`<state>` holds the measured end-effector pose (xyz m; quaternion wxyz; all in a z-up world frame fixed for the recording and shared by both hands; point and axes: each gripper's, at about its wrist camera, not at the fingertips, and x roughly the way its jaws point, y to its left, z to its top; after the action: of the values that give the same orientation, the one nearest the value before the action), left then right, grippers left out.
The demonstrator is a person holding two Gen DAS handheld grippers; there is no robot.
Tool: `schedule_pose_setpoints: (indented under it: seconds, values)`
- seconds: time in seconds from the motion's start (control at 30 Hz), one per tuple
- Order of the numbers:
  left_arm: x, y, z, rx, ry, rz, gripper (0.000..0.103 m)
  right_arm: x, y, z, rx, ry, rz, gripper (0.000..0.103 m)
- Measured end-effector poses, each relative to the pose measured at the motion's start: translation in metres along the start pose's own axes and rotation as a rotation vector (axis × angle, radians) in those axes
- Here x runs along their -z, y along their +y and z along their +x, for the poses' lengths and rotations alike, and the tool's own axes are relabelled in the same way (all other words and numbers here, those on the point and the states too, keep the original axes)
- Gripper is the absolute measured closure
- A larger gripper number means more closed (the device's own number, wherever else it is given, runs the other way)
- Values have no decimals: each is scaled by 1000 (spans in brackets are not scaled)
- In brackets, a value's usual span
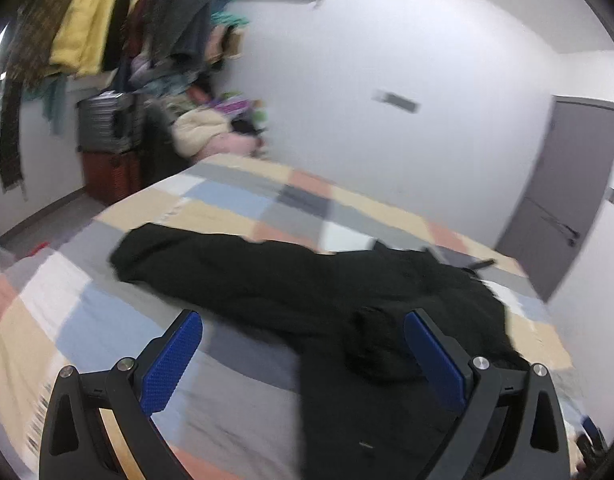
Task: Fold large clothes
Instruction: 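Withdraw the right tool while moving the left tool to the other sleeve, then close the left tool on the cuff of the other sleeve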
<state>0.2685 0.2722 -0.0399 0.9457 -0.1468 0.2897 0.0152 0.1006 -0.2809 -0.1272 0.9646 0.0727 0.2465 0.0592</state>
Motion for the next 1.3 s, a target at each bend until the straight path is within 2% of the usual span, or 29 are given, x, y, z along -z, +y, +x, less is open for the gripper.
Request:
schedule_pose_setpoints:
  seconds: [0.1, 0.23, 0.33, 0.4, 0.5, 0.63, 0.8, 0.9, 0.97, 1.03, 1.07, 1.1, 1.13, 1.17, 1.23, 1.27, 1.3]
  values:
    - [-18, 54, 39, -26, 36, -92, 1, 0, 0, 7, 23, 1, 6, 0]
    - [-23, 124, 96, -54, 81, -236, 1, -7, 2, 24, 41, 18, 36, 0]
    - [-15, 170, 140, -68, 120, -319, 1, -7, 9, 36, 72, 45, 25, 0]
    - [-5, 195, 170, -117, 134, -332, 2, -7, 13, 44, 84, 64, 29, 0]
    - [10, 226, 208, -102, 145, -400, 2, -14, 19, 57, 96, 83, 45, 0]
    - [17, 250, 245, -54, 126, -460, 2, -21, 26, 76, 127, 95, 42, 0]
    - [9, 278, 275, 20, 44, -533, 2, -24, 36, 103, 150, 135, 30, 0]
    - [5, 298, 290, -33, 35, -585, 2, -21, 40, 116, 152, 159, 5, 0]
    - [6, 312, 300, -35, 27, -645, 3, -20, 40, 124, 157, 174, -5, 0]
    - [4, 316, 300, -38, -2, -658, 4, -18, 37, 131, 158, 197, -2, 0]
    - [3, 315, 301, -45, -3, -656, 7, -18, 36, 133, 157, 201, -1, 0]
    - [2, 314, 302, -70, 6, -647, 21, -17, 35, 134, 160, 206, -4, 0]
    - [2, 314, 302, -110, 14, -635, 40, -17, 34, 135, 161, 209, -8, 0]
    - [2, 314, 299, -123, 8, -639, 44, -18, 34, 135, 160, 210, -11, 0]
    - [1, 313, 290, -117, -24, -644, 66, -18, 35, 134, 170, 207, -38, 0]
    - [-1, 311, 285, -123, -35, -634, 71, -18, 35, 132, 172, 200, -55, 0]
    - [-3, 307, 281, -132, -39, -621, 81, -19, 35, 130, 167, 194, -62, 0]
